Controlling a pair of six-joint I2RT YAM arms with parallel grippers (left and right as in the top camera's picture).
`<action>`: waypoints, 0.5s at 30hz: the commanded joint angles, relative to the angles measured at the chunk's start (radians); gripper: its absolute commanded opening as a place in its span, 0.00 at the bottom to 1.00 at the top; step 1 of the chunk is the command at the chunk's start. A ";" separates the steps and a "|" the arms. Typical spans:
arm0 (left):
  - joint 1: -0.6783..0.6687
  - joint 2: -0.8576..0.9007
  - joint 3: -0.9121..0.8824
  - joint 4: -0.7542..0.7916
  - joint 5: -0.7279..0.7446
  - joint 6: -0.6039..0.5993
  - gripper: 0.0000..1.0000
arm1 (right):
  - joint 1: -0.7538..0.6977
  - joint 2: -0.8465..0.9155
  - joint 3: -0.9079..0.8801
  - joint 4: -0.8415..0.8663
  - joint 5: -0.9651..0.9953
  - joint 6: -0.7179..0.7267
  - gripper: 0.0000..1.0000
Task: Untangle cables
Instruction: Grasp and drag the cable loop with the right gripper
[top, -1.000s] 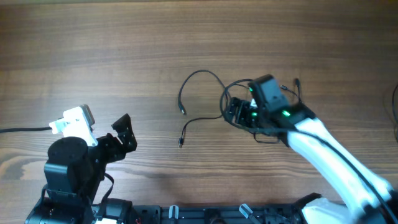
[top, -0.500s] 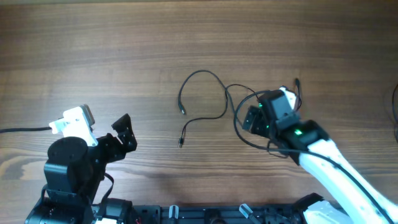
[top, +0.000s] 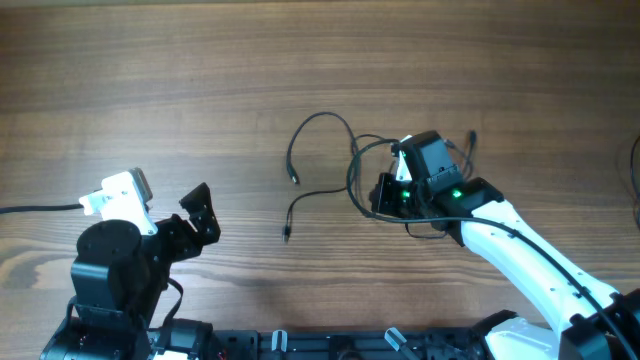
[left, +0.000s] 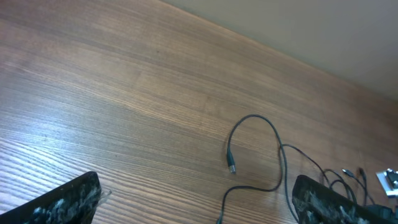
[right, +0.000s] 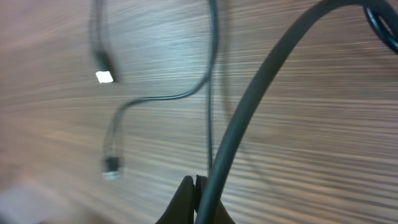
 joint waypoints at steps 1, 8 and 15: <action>0.003 -0.002 -0.002 0.003 -0.013 0.012 1.00 | 0.003 -0.031 0.028 0.021 -0.179 0.052 0.04; 0.003 -0.002 -0.003 0.003 -0.013 0.012 1.00 | 0.003 -0.099 0.028 0.006 -0.192 0.022 0.04; 0.003 -0.002 -0.003 0.003 -0.013 0.012 1.00 | 0.003 -0.189 0.028 -0.095 -0.071 0.022 0.04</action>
